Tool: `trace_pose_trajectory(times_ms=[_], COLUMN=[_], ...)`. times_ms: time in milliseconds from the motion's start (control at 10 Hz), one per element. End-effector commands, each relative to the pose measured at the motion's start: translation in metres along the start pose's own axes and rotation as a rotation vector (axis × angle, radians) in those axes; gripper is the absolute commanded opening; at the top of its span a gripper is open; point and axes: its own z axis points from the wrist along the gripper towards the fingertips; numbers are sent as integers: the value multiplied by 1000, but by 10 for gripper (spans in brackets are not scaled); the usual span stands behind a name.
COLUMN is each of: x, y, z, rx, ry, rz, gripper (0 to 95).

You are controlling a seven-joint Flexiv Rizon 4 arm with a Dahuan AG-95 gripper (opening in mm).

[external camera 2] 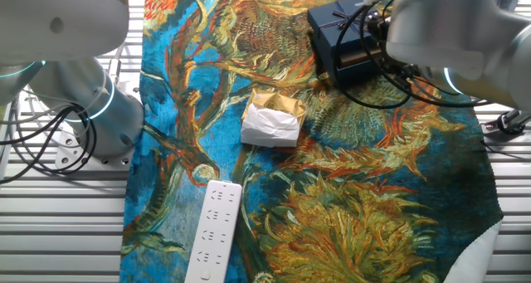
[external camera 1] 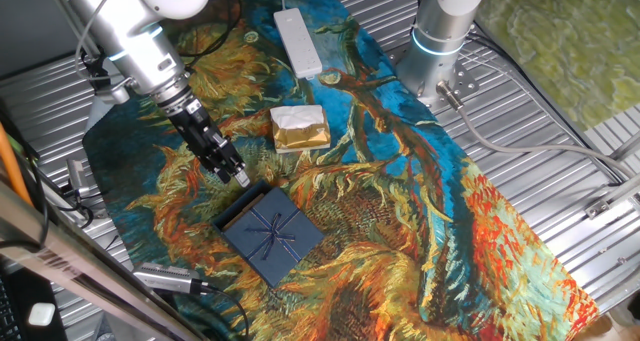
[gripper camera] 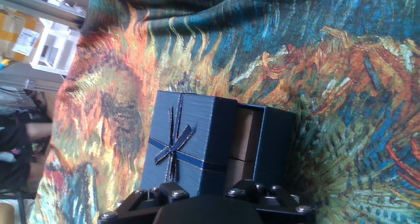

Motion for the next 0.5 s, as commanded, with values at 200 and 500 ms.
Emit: trace_pose_trajectory(times_ms=[200,500], x=[0,0], y=[0,0], z=[0,0], rx=[1,2], ry=[3,3], rz=[-1,-4], gripper=[570,570])
